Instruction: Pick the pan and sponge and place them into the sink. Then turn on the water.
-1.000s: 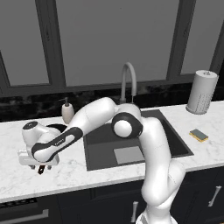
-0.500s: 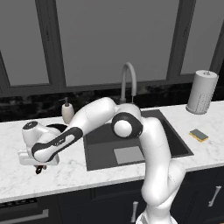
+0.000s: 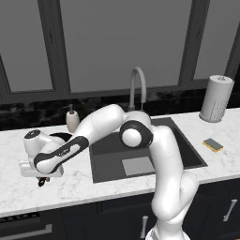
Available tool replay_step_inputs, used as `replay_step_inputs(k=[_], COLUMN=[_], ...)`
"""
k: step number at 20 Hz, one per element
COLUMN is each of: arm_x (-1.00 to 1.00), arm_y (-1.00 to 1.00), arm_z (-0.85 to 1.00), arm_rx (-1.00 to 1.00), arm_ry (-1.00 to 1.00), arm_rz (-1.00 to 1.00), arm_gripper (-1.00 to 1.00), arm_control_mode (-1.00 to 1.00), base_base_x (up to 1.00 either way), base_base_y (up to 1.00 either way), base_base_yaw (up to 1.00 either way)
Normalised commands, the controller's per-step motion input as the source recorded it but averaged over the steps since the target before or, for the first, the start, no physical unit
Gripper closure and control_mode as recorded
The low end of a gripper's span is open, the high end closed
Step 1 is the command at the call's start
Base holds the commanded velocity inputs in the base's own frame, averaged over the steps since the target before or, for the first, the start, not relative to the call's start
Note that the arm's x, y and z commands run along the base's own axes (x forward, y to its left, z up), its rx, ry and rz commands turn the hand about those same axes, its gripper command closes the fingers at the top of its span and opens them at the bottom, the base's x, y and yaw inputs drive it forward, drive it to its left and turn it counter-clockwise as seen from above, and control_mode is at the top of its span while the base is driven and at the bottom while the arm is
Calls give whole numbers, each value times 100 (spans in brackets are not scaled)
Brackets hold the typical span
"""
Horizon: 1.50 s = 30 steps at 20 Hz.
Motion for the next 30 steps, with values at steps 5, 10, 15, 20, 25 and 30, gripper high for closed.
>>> replay_step_inputs(k=[5, 10, 15, 20, 25, 30], arm_x=[-23, -46, -61, -60, -16, 3], arm_y=[-10, -30, -21, -21, -40, -68], arm_z=[32, 50, 58, 52, 43, 21], arm_rx=[0, 0, -1, -5, -6, -5], arm_ry=[0, 0, -1, -2, 0, 1], arm_rz=[-9, -8, -13, -15, -26, -29], arm_gripper=[100, 100, 100, 100, 100, 100], arm_control_mode=[-100, -100, -100, -100, -100, -100], base_base_x=[0, 0, 0, 0, 0, 0], base_base_y=[0, 0, 0, 0, 0, 0], base_base_yaw=[0, 0, 0, 0, 0, 0])
